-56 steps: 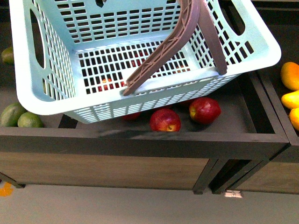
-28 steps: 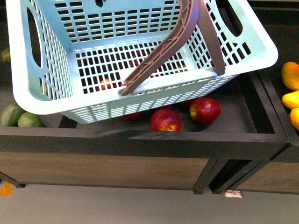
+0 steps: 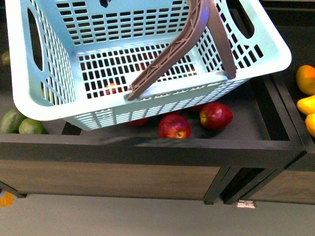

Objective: Pick mango and avocado into basket

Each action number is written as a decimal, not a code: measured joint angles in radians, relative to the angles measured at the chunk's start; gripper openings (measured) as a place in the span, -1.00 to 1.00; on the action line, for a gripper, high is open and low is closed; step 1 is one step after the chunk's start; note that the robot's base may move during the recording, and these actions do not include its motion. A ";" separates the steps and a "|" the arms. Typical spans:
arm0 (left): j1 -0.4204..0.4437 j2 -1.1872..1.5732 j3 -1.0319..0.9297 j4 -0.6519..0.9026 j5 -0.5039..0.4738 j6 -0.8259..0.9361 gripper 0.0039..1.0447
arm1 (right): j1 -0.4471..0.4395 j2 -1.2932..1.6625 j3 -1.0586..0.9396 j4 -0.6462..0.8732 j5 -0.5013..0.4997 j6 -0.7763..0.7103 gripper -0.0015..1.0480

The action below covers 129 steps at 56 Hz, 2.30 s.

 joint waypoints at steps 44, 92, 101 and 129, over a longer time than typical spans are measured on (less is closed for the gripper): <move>0.000 0.000 0.000 0.000 0.000 0.000 -0.91 | 0.035 0.224 0.357 -0.179 0.041 -0.004 0.74; 0.000 0.000 0.000 0.000 0.000 0.000 -0.91 | -0.009 -0.555 -0.644 0.502 -0.198 -0.227 0.18; 0.000 0.000 0.000 0.000 0.000 0.000 -0.91 | -0.002 -0.880 -0.899 0.565 -0.306 -0.301 0.18; 0.000 0.000 0.000 0.000 -0.001 0.000 -0.91 | 0.458 -1.258 -1.043 0.574 -0.262 -0.373 0.18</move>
